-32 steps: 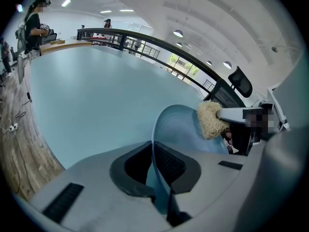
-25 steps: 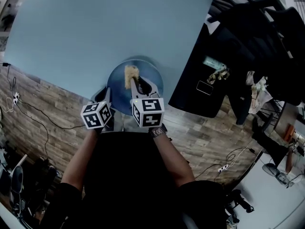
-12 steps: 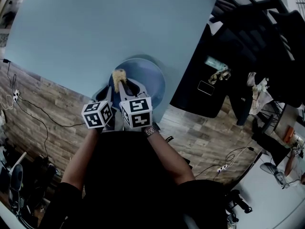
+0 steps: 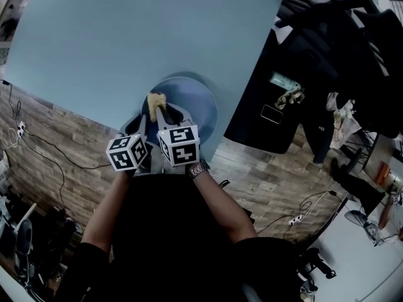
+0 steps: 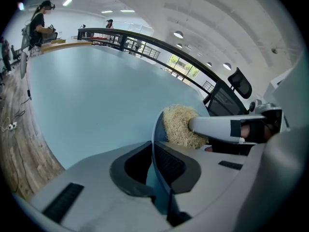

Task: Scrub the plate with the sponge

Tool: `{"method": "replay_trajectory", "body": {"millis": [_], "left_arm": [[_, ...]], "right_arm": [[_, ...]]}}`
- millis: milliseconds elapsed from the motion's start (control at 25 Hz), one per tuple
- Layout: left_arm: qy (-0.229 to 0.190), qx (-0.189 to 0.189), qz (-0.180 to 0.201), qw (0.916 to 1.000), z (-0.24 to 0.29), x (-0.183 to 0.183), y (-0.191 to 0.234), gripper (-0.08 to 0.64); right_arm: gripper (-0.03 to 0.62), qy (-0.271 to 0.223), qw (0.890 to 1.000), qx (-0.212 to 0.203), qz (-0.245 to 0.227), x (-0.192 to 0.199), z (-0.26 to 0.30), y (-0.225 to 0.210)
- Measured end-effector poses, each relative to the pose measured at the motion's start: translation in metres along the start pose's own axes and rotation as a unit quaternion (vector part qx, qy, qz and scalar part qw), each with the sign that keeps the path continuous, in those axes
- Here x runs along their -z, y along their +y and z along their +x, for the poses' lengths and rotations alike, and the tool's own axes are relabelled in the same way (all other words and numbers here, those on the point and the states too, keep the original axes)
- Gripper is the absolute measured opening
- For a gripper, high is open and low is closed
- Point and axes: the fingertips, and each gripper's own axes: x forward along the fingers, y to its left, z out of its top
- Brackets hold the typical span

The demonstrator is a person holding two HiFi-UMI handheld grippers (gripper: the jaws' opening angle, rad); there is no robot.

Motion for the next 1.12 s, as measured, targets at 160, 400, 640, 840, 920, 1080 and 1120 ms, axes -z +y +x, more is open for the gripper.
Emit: {"method": "replay_trajectory", "body": {"millis": [160,400,640,840,920,1080,1120], "left_arm": [[-0.001,0.000,0.001,1.0000,-0.001,0.000,0.001,0.005],[0.000,-0.001,0.005,1.0000,0.000,0.000,-0.001,0.005],[0.000,-0.004,0.006,1.0000,0.002,0.000,0.000,0.005],[-0.001,-0.004,0.007,1.0000,0.001,0.000,-0.001,0.005],[-0.001,-0.004,0.007,1.0000,0.001,-0.001,-0.001,0.006],[-0.001,-0.004,0.010,0.9999,0.002,-0.001,0.000,0.005],[-0.002,-0.004,0.010,0.9999,0.002,-0.001,0.000,0.006]], "right_arm": [[0.066,-0.003,1.000,0.005,0.007,0.000,-0.001,-0.004],[0.066,-0.009,1.000,0.015,0.015,-0.001,-0.008,-0.018],[0.066,-0.016,0.999,0.033,0.024,-0.003,-0.015,-0.040],[0.066,-0.022,0.998,0.049,0.033,-0.003,-0.024,-0.052],[0.066,-0.024,0.998,0.054,0.036,-0.002,-0.028,-0.057],[0.066,-0.030,0.996,0.065,0.044,0.000,-0.035,-0.067],[0.066,-0.031,0.996,0.069,0.046,0.001,-0.037,-0.070]]}}
